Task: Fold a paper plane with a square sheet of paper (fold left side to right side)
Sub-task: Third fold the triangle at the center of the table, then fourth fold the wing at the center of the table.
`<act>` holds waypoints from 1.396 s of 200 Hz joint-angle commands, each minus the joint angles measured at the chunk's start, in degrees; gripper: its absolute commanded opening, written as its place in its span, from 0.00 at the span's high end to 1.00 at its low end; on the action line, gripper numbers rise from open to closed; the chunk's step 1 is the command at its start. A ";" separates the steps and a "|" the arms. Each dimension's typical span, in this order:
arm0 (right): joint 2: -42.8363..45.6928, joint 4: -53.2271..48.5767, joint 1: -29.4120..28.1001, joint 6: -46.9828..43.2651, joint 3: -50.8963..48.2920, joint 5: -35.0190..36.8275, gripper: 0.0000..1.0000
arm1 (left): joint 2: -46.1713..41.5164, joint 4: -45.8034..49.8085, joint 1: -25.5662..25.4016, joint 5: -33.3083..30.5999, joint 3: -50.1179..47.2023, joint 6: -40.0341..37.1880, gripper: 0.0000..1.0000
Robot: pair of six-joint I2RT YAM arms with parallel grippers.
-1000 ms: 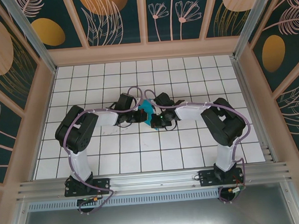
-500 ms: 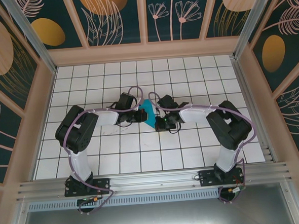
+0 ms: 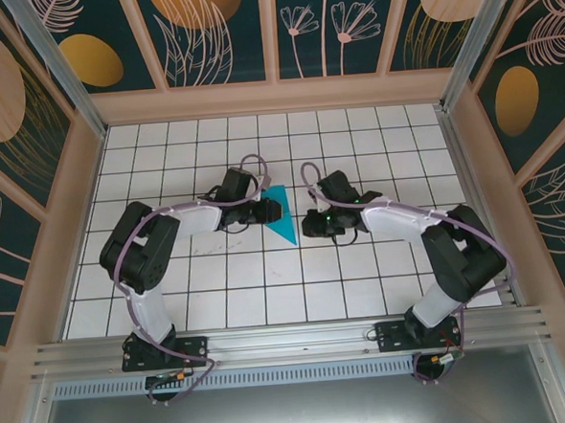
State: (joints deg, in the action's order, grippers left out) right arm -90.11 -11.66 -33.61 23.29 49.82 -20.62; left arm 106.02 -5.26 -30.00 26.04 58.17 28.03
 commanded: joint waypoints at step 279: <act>-12.45 16.95 1.96 -6.85 3.49 0.95 0.67 | -1.23 -19.96 5.40 8.61 -12.27 18.77 0.53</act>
State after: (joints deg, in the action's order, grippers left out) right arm -104.09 5.93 -31.59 16.84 52.77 -21.91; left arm 103.39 -22.15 -24.32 32.38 43.64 45.87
